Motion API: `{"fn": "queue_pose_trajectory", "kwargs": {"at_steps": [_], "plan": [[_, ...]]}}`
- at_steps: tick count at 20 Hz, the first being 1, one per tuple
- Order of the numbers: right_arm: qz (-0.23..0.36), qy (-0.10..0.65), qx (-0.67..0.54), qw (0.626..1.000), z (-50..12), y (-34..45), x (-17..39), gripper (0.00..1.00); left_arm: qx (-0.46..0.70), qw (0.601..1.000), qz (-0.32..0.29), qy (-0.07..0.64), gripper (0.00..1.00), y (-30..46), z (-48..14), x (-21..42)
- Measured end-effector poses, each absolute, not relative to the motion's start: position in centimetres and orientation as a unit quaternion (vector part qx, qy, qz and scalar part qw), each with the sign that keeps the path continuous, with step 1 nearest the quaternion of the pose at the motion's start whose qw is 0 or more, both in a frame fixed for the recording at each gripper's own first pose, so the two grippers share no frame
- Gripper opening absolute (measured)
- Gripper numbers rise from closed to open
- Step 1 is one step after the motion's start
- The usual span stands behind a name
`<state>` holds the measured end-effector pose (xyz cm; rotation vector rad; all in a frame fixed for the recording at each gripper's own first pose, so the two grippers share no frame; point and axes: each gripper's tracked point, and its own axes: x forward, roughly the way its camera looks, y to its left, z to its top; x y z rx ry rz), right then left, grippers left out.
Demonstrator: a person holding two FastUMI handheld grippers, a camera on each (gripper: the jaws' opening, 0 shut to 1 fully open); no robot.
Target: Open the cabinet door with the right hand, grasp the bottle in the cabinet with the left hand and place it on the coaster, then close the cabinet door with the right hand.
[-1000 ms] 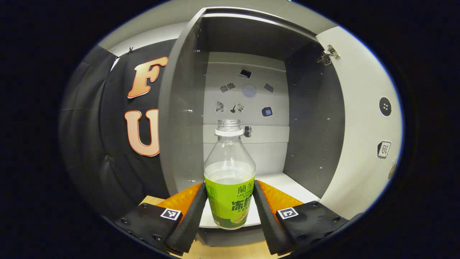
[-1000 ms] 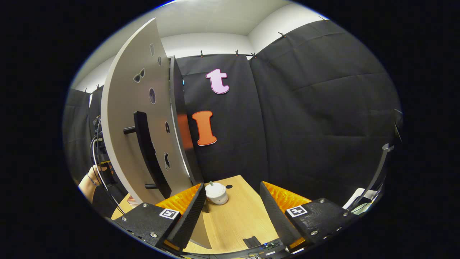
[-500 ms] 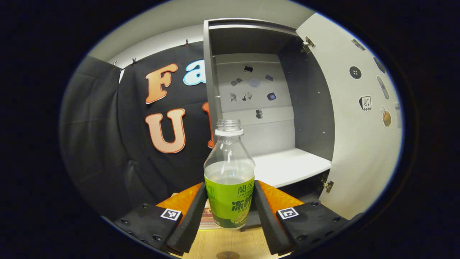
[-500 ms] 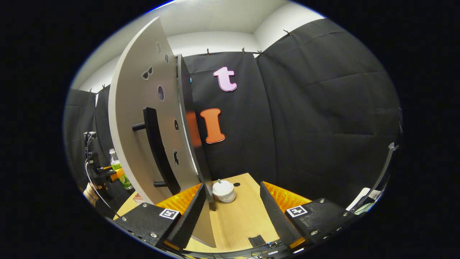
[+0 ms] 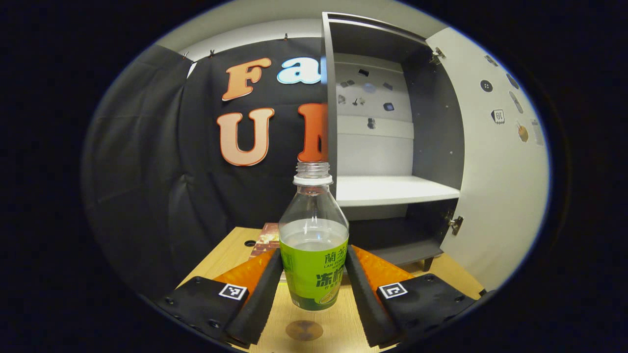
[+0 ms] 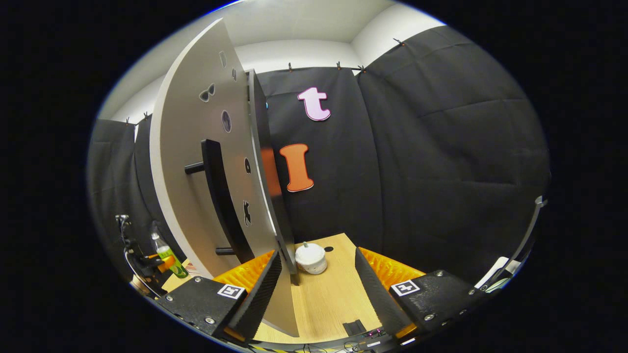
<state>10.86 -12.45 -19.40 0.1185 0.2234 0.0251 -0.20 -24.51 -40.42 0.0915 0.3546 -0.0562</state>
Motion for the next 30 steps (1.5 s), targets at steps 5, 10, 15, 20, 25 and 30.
{"fn": "queue_pose_trajectory", "kwargs": {"at_steps": [5,10,15,20,25,30], "plan": [[-0.001,0.120,0.052,0.991,-19.5,-12.7,10.7,0.99,0.021,0.973,-0.007,0.228,0.83,-22.3,-49.0,-1.3],[-0.014,0.126,0.045,0.991,-19.6,-12.8,10.4,0.99,0.004,0.966,0.007,0.258,0.83,-21.1,-53.6,-2.2],[-0.013,0.133,0.038,0.990,-19.7,-12.1,10.3,0.99,0.014,0.963,0.015,0.267,0.81,-20.9,-56.2,-3.5],[-0.008,0.135,0.035,0.990,-19.7,-11.4,10.4,0.99,0.017,0.964,0.028,0.263,0.84,-20.0,-57.2,-4.1],[-0.002,0.140,0.028,0.990,-20.0,-10.9,10.4,0.99,0.017,0.960,0.035,0.276,0.85,-20.1,-57.5,-6.1],[-0.001,0.139,0.030,0.990,-20.1,-10.8,10.3,0.99,0.029,0.961,0.032,0.274,0.91,-20.7,-56.0,-6.7]]}}
